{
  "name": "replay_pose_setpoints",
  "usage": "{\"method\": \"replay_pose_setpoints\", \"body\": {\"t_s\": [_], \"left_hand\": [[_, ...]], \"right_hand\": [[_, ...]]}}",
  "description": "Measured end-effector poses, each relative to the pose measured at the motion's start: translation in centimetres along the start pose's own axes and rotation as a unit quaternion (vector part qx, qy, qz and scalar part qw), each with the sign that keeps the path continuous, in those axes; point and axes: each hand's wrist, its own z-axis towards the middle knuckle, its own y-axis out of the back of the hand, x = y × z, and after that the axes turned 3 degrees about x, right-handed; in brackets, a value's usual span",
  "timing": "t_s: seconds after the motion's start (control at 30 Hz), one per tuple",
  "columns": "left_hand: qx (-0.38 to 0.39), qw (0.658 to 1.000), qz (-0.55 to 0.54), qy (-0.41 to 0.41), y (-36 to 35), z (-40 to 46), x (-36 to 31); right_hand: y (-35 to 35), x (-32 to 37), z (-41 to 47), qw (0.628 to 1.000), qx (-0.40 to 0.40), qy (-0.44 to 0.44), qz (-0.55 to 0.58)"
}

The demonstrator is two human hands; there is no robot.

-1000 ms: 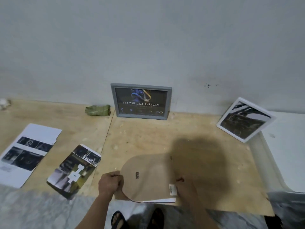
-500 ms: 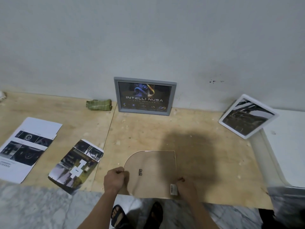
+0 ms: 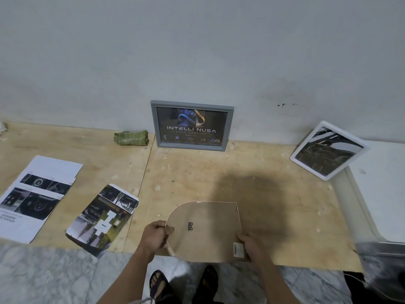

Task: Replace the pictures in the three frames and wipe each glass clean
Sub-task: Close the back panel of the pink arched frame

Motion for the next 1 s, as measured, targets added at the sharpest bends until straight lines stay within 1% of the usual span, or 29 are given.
{"method": "replay_pose_setpoints", "body": {"t_s": [0.1,0.17,0.3,0.37,0.47,0.5,0.6,0.73,0.77,0.9,1.0], "left_hand": [[0.015,1.000,0.003,-0.017,-0.3,-0.5,-0.2],[0.012,1.000,0.001,-0.029,-0.6,-0.8,-0.6],[0.013,0.999,-0.034,-0.038,-0.9,-0.9,-1.3],[0.048,0.997,-0.050,-0.034,-1.0,-1.0,-1.7],[0.141,0.986,-0.079,-0.027,-1.9,-1.9,-2.2],[0.153,0.984,-0.084,-0.028,-2.3,-2.3,-2.3],[0.138,0.981,-0.126,-0.046,-2.9,-2.5,-2.2],[0.117,0.973,-0.191,-0.055,-3.0,-2.3,-2.5],[0.118,0.971,-0.197,-0.060,-3.1,-2.5,-2.7],[0.144,0.970,-0.180,-0.075,-4.0,-2.9,-3.1],[0.143,0.972,-0.161,-0.096,-4.4,-3.2,-3.6]], "right_hand": [[-0.1,0.8,-1.1,1.000,-0.014,0.024,0.007],[0.1,1.2,-1.1,1.000,0.000,0.023,0.021],[0.5,2.1,-0.8,0.999,0.010,0.022,0.043],[0.7,3.2,-1.7,0.998,0.010,0.017,0.062],[1.0,4.2,-1.7,0.996,0.008,0.019,0.089],[1.2,4.5,-1.6,0.995,0.010,0.027,0.098],[1.5,5.5,-2.4,0.992,0.052,0.032,0.108],[2.2,5.6,-3.5,0.988,0.132,0.070,0.023],[2.2,5.6,-3.6,0.987,0.135,0.081,0.024],[2.5,5.1,-3.7,0.988,0.091,0.115,0.041],[2.8,4.9,-4.0,0.988,0.092,0.115,0.039]]}}
